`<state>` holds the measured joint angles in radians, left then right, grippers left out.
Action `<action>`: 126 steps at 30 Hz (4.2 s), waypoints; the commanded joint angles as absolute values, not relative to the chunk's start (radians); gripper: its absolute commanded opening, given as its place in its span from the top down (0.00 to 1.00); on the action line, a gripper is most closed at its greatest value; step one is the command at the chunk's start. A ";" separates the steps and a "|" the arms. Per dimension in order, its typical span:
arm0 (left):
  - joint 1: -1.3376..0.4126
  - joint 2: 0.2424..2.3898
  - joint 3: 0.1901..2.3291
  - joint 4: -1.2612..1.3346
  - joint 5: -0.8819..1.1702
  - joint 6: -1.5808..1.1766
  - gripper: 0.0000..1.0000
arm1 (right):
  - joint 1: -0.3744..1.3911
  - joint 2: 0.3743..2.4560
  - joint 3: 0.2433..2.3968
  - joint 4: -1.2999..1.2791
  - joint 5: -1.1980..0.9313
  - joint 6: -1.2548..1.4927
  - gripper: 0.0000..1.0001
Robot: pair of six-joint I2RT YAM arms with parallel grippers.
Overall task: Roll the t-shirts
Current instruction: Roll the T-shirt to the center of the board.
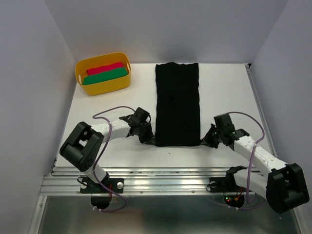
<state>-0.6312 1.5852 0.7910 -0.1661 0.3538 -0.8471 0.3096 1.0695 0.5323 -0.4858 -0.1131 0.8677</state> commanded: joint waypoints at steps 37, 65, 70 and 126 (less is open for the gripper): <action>-0.719 1.316 0.528 0.089 0.284 -1.087 0.56 | 0.314 0.980 0.466 -0.443 -0.170 0.905 0.99; -0.739 1.361 0.472 0.153 0.219 -1.175 0.59 | 0.314 0.959 0.449 -0.445 -0.176 0.925 0.99; -0.739 1.393 0.476 0.182 0.224 -1.173 0.63 | 0.314 0.959 0.448 -0.446 -0.178 0.923 0.99; -0.617 1.466 0.807 -0.137 0.255 -1.017 1.00 | 0.314 1.058 0.663 -0.508 -0.031 0.864 0.99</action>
